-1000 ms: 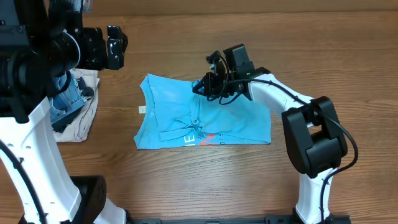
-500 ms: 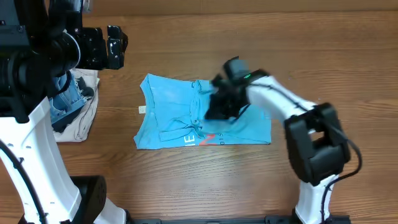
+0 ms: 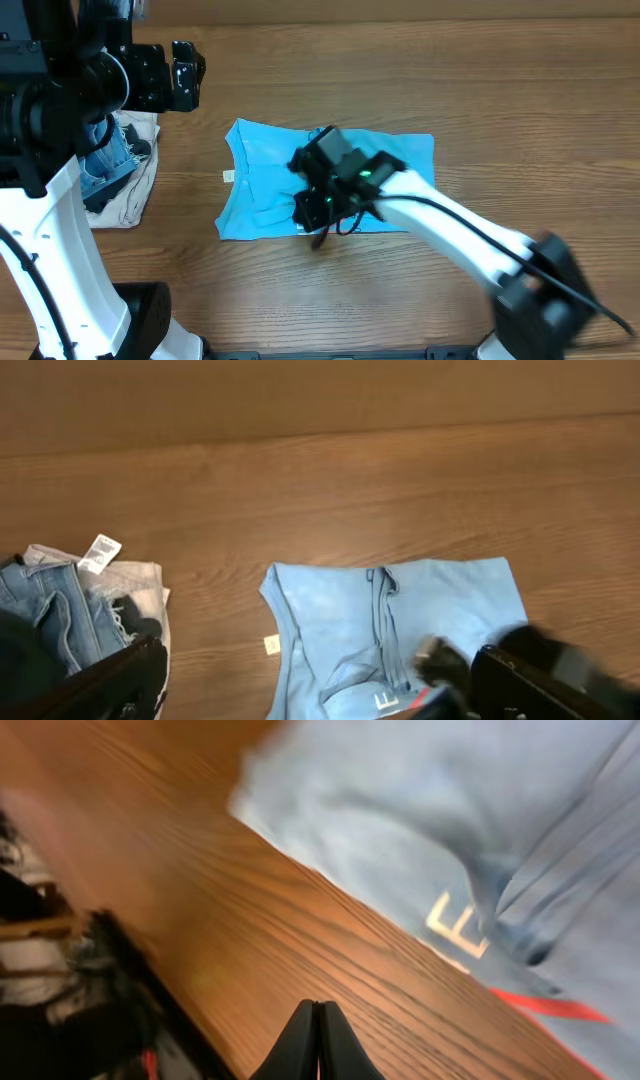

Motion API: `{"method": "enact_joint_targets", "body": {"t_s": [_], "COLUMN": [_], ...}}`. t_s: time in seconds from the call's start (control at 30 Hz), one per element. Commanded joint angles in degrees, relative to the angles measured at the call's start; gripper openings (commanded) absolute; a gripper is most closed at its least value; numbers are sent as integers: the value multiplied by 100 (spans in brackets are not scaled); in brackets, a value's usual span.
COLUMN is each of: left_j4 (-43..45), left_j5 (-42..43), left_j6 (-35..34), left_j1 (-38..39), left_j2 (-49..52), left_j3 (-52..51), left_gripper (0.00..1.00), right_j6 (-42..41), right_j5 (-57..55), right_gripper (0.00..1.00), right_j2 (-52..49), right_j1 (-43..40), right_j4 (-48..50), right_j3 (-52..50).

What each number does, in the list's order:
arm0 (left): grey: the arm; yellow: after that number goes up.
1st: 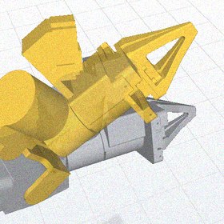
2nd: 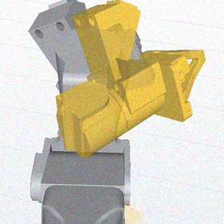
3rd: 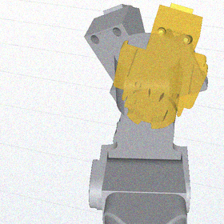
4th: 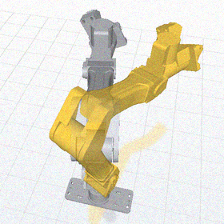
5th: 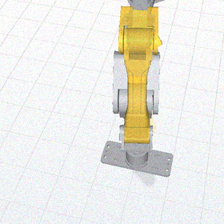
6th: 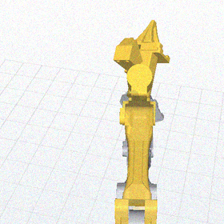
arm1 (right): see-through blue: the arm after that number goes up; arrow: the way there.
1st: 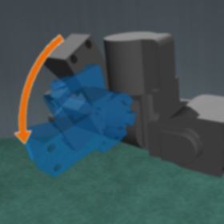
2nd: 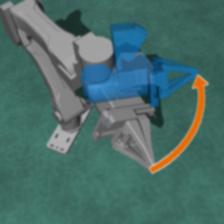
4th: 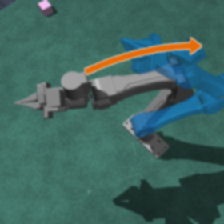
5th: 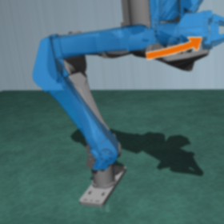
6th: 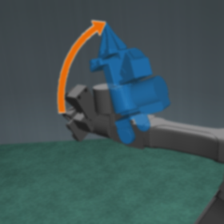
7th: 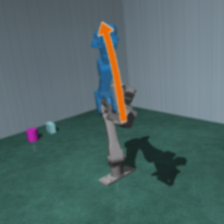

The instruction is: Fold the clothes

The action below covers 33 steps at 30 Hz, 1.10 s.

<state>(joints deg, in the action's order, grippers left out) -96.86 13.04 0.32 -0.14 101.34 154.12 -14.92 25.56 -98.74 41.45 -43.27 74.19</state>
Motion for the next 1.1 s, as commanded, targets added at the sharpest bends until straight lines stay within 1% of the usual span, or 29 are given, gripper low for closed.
{"method": "enact_joint_targets", "body": {"t_s": [0.0,0.03,0.1,0.17,0.23,0.27,0.3,0.33,0.37,0.4,0.43,0.5,0.53,0.57,0.6,0.67,0.73,0.87,1.0,1.07], "left_j4": [413,476,417,385,369,223,249,227,72,4,24,20,33,98,144,256,409,557,1209,1707], "left_j5": [-33,17,-4,-7,238,420,396,236,-103,-275,-50,96,343,970,1285,1845,2212,2317,2205,2079], "left_j6": [-15,-59,-52,-52,-245,-345,-367,-350,-354,-372,-374,-358,-291,-33,63,105,243,463,643,748], "left_j1": [-22,-22,-22,-22,-20,-20,-22,-20,-20,-24,-63,-96,-120,-184,-219,-323,-404,-612,-793,-774], "left_j2": [-96,-96,-90,-85,-85,-85,-83,-28,52,160,334,610,782,1158,1379,1928,2385,2918,2946,2944], "left_j3": [76,76,74,74,74,74,74,57,-9,-129,-555,-1027,-1296,-1784,-2013,-2461,-2761,-3364,-4398,-4944], "left_gripper": [100,100,100,100,100,100,100,100,100,100,100,100,100,100,100,100,100,100,100,100], "right_j6": [144,142,142,120,122,122,120,111,101,98,98,101,101,105,105,133,151,149,149,149], "right_j5": [-1021,-1209,-1204,-1202,-1202,-1202,-1198,-1172,-1132,-1086,-1045,-1047,-1047,-1049,-1049,-1054,-1082,-1241,-1401,-1401], "right_gripper": [8,9,10,15,25,26,27,35,46,47,49,51,51,52,54,55,55,55,56,56], "right_j2": [955,1263,1539,1801,1893,1893,1891,1880,1880,1880,1880,1880,1880,1880,1880,1880,1880,1880,1864,1847], "right_j1": [-234,-396,-643,-1082,-1499,-1668,-1858,-2024,-2138,-2262,-2402,-2483,-2505,-2505,-2505,-2505,-2509,-2509,-2509,-2509], "right_j4": [-245,-431,-603,-857,-1073,-1143,-1224,-1281,-1309,-1344,-1397,-1467,-1519,-1569,-1613,-1696,-1735,-1818,-1886,-1886], "right_j3": [153,153,153,153,153,153,153,153,153,153,153,153,153,153,153,153,151,151,151,151]}}
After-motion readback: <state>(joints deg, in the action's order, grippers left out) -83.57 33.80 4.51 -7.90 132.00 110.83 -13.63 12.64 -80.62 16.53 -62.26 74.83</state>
